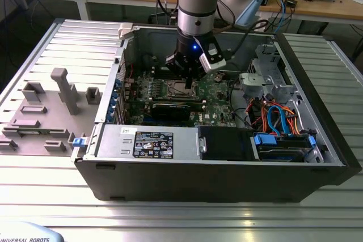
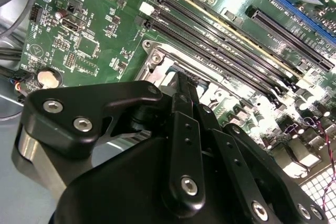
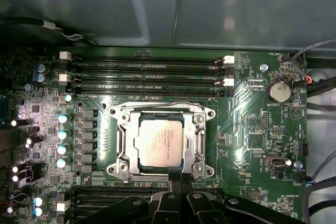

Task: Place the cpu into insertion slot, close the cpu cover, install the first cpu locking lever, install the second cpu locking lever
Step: 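Install the second cpu locking lever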

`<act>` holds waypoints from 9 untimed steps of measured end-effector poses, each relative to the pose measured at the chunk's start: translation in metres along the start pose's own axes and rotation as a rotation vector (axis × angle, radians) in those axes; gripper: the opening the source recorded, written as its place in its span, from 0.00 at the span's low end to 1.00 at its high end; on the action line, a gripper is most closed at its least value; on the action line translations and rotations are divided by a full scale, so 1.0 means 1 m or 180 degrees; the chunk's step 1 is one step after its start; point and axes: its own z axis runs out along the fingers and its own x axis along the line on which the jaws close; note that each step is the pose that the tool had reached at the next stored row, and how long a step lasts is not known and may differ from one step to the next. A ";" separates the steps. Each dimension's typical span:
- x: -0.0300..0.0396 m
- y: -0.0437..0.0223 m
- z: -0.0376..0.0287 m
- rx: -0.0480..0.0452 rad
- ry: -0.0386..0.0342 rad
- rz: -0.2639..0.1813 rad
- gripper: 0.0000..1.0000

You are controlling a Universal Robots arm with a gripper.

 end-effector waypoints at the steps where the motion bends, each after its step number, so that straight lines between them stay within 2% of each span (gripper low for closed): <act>1: 0.0000 -0.0007 0.0000 -0.0001 0.0000 0.0000 0.11; 9: 0.0001 -0.0026 -0.0001 -0.0004 0.0000 0.0000 0.11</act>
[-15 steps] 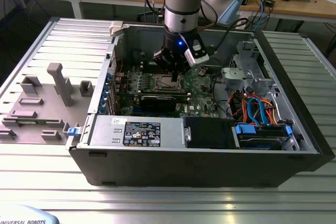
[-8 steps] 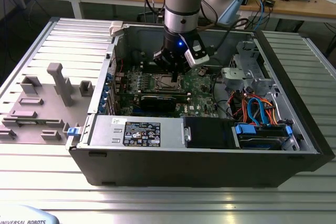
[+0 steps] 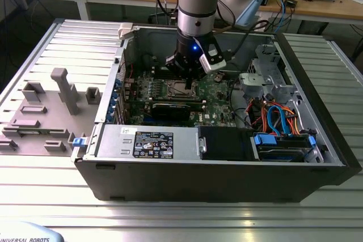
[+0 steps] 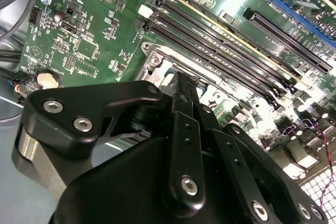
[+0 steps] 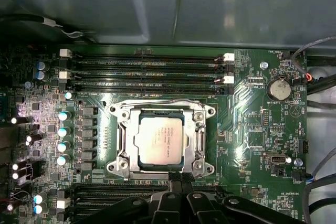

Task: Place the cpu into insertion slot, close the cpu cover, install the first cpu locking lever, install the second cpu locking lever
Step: 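Install the second cpu locking lever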

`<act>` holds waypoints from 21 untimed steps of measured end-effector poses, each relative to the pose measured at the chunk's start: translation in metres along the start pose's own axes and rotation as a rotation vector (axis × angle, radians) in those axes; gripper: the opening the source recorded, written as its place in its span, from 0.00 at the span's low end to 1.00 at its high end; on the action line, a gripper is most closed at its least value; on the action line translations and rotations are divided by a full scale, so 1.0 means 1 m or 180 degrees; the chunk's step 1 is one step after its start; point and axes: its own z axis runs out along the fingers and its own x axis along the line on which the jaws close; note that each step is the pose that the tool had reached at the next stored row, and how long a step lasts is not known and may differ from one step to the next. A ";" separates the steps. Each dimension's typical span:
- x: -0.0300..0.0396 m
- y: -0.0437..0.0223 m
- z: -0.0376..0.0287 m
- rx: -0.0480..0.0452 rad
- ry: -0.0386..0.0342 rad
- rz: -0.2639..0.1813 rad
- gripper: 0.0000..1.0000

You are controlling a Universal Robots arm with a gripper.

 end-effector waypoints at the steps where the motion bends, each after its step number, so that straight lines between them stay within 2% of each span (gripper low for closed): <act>1: 0.0000 -0.0001 0.0000 0.0000 0.0000 0.0000 0.11; 5: -0.0003 -0.0016 -0.0001 -0.0005 0.0001 0.0000 0.11; 6: -0.0003 -0.0032 -0.0001 -0.0033 0.0001 0.0000 0.11; 9: -0.0003 -0.0047 -0.0001 -0.0071 0.0027 0.0002 0.11; 10: -0.0002 -0.0069 0.0005 -0.0092 0.0040 0.0003 0.11; 11: -0.0001 -0.0111 0.0021 -0.0098 0.0056 0.0004 0.11; 13: 0.0000 -0.0166 0.0038 -0.0106 0.0063 0.0004 0.11; 14: 0.0005 -0.0204 0.0042 -0.0121 0.0068 0.0003 0.11; 15: 0.0014 -0.0233 0.0045 -0.0138 0.0069 0.0002 0.11; 19: 0.0069 -0.0286 0.0051 -0.0160 0.0069 -0.0012 0.11; 21: 0.0158 -0.0288 0.0056 -0.0182 0.0069 -0.0025 0.11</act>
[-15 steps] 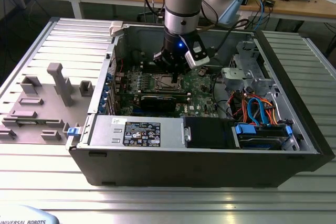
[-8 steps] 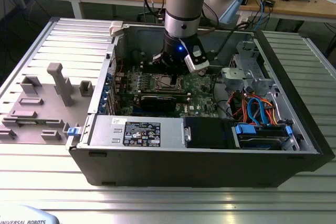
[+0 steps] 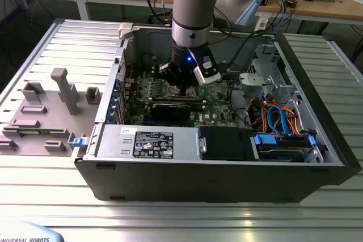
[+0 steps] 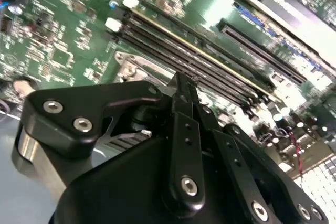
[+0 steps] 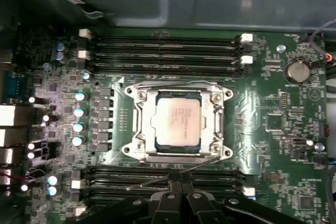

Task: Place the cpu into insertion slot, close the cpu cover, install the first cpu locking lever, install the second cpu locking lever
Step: 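Install the second cpu locking lever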

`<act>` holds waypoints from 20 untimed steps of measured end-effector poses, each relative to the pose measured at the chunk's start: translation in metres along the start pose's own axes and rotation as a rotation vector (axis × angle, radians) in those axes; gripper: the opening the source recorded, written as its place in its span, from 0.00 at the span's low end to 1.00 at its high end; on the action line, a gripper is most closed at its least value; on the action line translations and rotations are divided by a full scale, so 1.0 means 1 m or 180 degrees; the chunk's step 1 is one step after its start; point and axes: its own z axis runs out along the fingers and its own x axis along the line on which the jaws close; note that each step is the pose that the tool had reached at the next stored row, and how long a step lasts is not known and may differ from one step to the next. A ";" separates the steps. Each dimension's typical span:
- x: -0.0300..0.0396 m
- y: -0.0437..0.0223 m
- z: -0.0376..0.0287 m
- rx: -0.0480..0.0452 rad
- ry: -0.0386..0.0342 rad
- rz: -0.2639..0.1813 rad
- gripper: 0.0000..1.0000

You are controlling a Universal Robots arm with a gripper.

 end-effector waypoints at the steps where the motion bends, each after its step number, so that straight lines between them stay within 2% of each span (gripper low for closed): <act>1: 0.0024 0.0000 0.0002 -0.0006 0.0000 -0.0003 0.11; 4: 0.0089 -0.0011 0.0019 -0.0075 -0.0001 -0.0017 0.11; 7: 0.0158 -0.0039 0.0037 -0.0162 -0.0002 -0.0029 0.11; 8: 0.0166 -0.0052 0.0043 -0.0177 -0.0003 -0.0031 0.11; 11: 0.0198 -0.0125 0.0073 -0.0242 -0.0005 -0.0036 0.11; 12: 0.0219 -0.0156 0.0093 -0.0282 -0.0006 -0.0037 0.11; 13: 0.0222 -0.0156 0.0098 -0.0291 -0.0006 -0.0037 0.11; 16: 0.0222 -0.0156 0.0099 -0.0292 -0.0006 -0.0038 0.11; 20: 0.0225 -0.0193 0.0111 -0.0298 -0.0006 -0.0037 0.11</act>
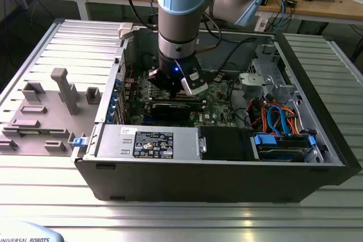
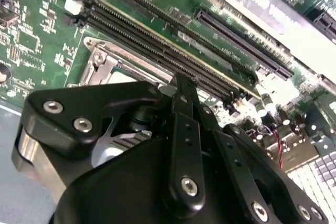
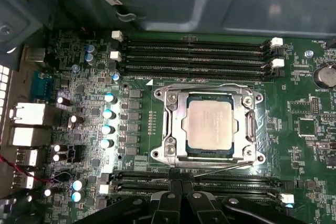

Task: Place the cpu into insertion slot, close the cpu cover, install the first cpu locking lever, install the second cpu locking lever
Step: 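Install the second cpu locking lever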

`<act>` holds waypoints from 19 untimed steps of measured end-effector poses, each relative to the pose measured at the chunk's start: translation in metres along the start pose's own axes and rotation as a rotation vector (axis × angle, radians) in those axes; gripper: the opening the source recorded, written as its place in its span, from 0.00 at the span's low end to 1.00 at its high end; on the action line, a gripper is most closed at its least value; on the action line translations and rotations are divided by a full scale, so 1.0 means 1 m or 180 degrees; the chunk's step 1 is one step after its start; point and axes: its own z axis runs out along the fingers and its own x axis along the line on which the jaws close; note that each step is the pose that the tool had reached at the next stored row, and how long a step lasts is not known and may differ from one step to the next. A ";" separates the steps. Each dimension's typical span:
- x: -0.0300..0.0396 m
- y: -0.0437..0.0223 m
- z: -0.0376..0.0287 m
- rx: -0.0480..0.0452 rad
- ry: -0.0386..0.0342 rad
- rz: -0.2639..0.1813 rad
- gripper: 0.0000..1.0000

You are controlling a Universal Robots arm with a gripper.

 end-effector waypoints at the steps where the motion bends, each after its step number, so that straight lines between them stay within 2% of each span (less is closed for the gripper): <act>1: 0.0000 -0.0011 0.0010 -0.0008 0.0001 0.0000 0.11; 4: 0.0020 -0.0041 0.0056 -0.0038 0.0006 0.0001 0.11; 9: 0.0161 -0.0045 0.0114 -0.0061 0.0006 0.0001 0.11; 12: 0.0163 -0.0044 0.0139 -0.0087 0.0004 0.0000 0.11; 14: 0.0164 -0.0043 0.0161 -0.0118 0.0003 0.0001 0.11; 16: 0.0165 -0.0043 0.0182 -0.0137 0.0003 0.0000 0.11; 18: 0.0167 -0.0037 0.0211 -0.0196 0.0000 0.0000 0.11; 19: 0.0167 -0.0037 0.0216 -0.0211 0.0000 0.0000 0.11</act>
